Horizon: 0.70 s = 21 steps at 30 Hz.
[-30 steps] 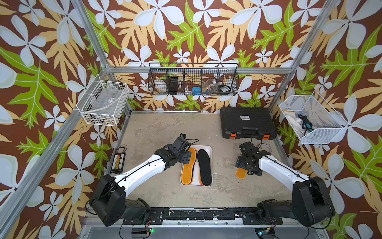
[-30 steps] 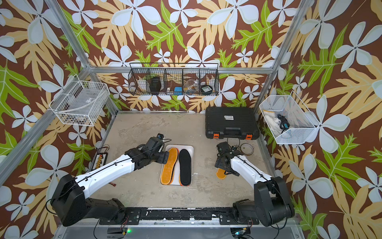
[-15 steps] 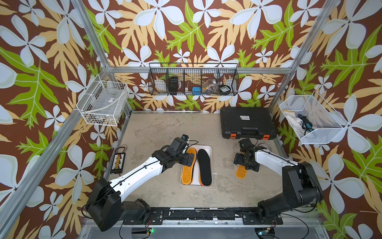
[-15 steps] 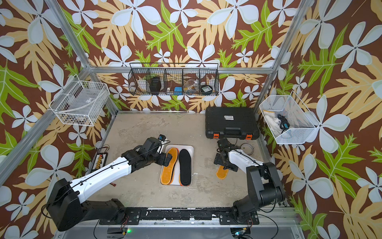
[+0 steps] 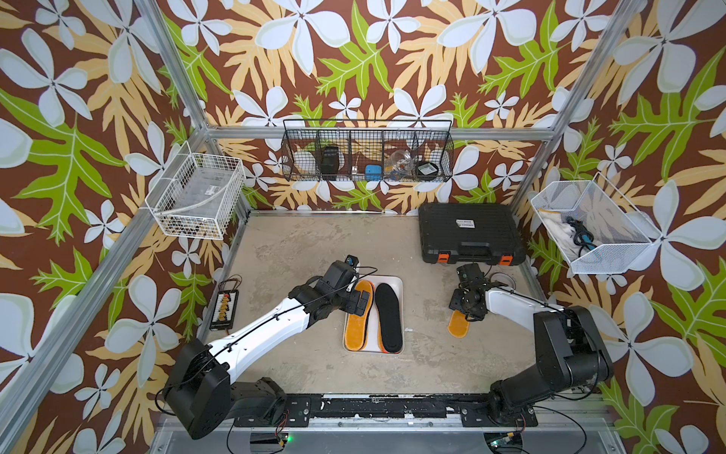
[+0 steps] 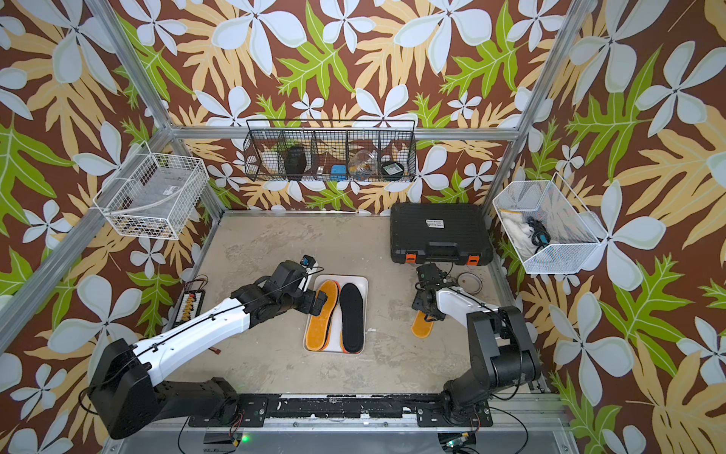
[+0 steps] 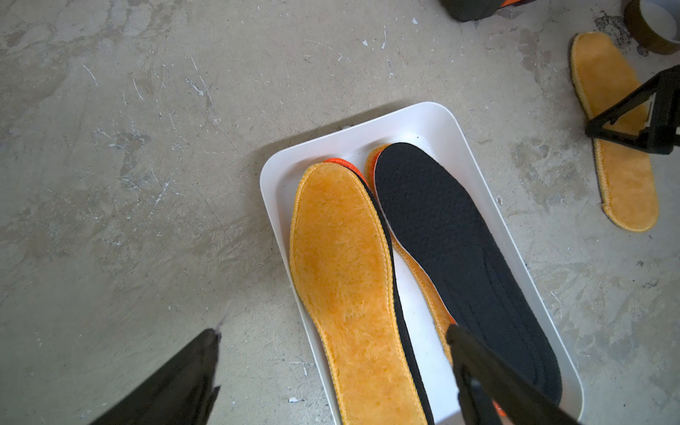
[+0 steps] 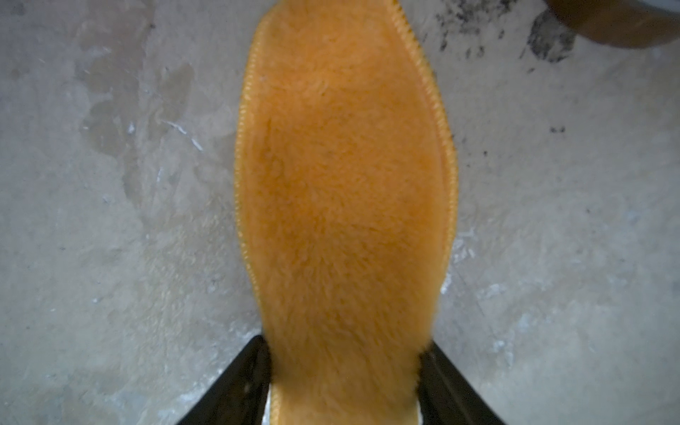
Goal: Put the insoles into the storage box
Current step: Pick up the insole from the center of the board.
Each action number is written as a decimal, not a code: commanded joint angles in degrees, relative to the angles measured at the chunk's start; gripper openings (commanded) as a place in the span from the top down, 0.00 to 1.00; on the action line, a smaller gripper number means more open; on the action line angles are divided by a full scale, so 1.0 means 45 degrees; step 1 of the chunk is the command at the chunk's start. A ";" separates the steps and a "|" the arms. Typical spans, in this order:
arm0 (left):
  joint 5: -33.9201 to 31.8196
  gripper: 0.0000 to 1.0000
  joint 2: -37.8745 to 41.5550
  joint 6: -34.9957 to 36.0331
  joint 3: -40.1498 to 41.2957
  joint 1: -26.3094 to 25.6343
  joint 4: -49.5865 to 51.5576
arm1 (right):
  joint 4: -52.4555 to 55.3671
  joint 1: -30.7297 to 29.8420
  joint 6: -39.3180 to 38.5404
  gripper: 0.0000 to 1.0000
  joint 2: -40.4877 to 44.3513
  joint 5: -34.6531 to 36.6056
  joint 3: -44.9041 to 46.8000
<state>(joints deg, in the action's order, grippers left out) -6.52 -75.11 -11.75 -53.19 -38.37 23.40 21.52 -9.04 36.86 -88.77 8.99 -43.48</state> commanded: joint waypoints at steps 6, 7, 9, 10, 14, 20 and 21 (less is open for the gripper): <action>-0.0795 0.00 -0.0134 -0.0071 -0.0168 0.0011 0.0035 | 0.1580 -0.0033 -0.0697 0.39 0.0615 -0.0239 -0.0139; -0.0830 0.00 -0.0125 -0.0070 -0.0167 0.0011 0.0035 | 0.1641 -0.0038 -0.0742 0.39 0.0701 -0.0305 -0.0179; -0.0981 0.00 -0.0126 -0.0102 -0.0172 0.0011 0.0035 | 0.1866 -0.0166 -0.0819 0.39 0.0872 -0.0312 -0.0341; -0.1066 0.00 -0.0135 -0.0117 -0.0172 0.0011 0.0064 | 0.1965 -0.0256 -0.0815 0.39 0.0931 -0.0274 -0.0435; -0.1263 0.00 -0.0087 -0.0129 -0.0209 0.0011 0.0074 | 0.2481 -0.0867 -0.0745 0.39 0.1181 -0.0104 -0.0894; -0.1505 0.00 0.0133 -0.0176 -0.0192 0.0004 0.0046 | 0.3557 -0.2527 -0.0099 0.39 0.1661 -0.0158 -0.2234; -0.1579 0.00 0.0230 -0.0160 -0.0157 0.0011 0.0001 | 0.3696 -0.2980 0.0129 0.39 0.1745 -0.0181 -0.2561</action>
<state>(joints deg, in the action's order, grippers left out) -12.16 -74.94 -12.19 -53.65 -38.37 23.73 35.11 -19.44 34.61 -81.89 7.92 -52.69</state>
